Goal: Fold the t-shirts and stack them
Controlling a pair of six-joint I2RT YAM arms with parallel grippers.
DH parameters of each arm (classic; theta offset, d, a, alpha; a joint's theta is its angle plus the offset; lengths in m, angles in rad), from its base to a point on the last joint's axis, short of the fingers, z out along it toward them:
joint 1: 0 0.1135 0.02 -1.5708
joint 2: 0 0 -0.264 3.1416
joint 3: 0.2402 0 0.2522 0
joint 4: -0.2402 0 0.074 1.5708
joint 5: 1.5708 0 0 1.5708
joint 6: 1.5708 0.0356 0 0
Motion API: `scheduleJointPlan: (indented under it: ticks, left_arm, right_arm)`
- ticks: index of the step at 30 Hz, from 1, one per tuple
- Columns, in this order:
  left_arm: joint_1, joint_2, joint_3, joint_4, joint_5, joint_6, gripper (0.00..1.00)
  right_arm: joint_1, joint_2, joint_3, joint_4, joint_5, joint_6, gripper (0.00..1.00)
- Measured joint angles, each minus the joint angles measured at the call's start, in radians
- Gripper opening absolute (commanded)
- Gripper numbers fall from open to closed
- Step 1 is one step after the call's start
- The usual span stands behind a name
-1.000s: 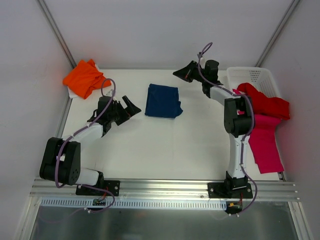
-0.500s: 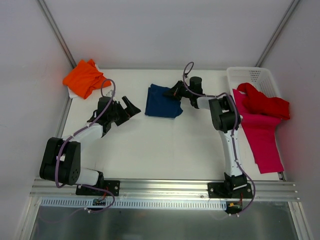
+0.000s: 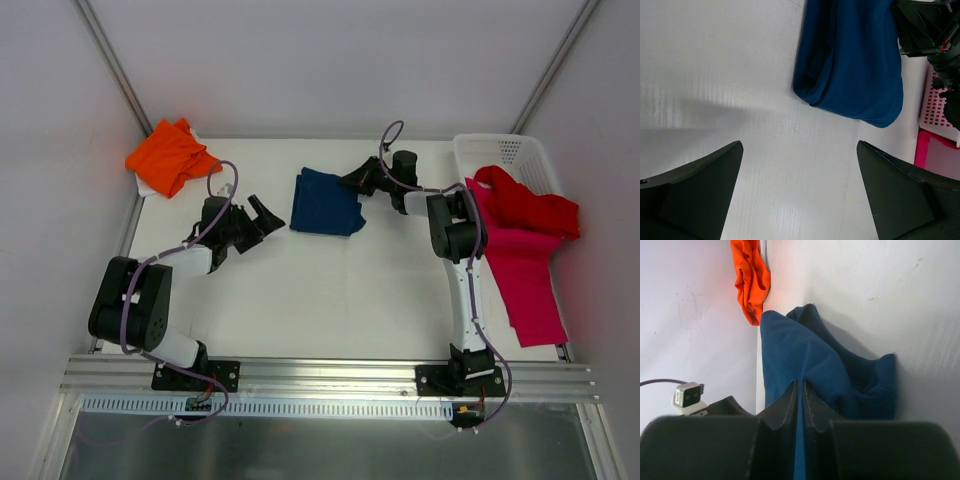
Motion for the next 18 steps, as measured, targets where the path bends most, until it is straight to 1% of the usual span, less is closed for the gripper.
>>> scheduleJointPlan:
  ticks: [2,4,6,9,11,14,18]
  left_arm:
    - [0.003,0.072,0.003,0.073,0.034,-0.027,0.99]
    - [0.011,0.187,0.032,0.153,0.101,-0.064,0.99]
    - [0.023,0.306,0.065,0.285,0.193,-0.132,0.99]
    - [0.029,0.429,0.122,0.447,0.266,-0.208,0.99]
    - [0.029,0.476,0.137,0.52,0.288,-0.246,0.99]
    - [0.029,0.495,0.14,0.557,0.288,-0.266,0.99]
    - [0.029,0.496,0.159,0.521,0.277,-0.254,0.99]
  right_arm:
    - [0.0,-0.003,0.0,0.003,-0.005,0.006,0.1]
    - [0.0,-0.028,-0.024,0.003,-0.011,0.007,0.1]
    - [0.0,-0.087,-0.087,0.003,-0.016,0.008,0.1]
    - [0.0,-0.241,-0.233,0.003,-0.021,0.0,0.1]
    - [-0.001,-0.375,-0.338,0.005,-0.023,-0.011,0.1]
    - [-0.004,-0.584,-0.481,0.022,-0.023,-0.029,0.1]
    - [-0.019,-0.819,-0.628,0.03,-0.021,-0.047,0.11]
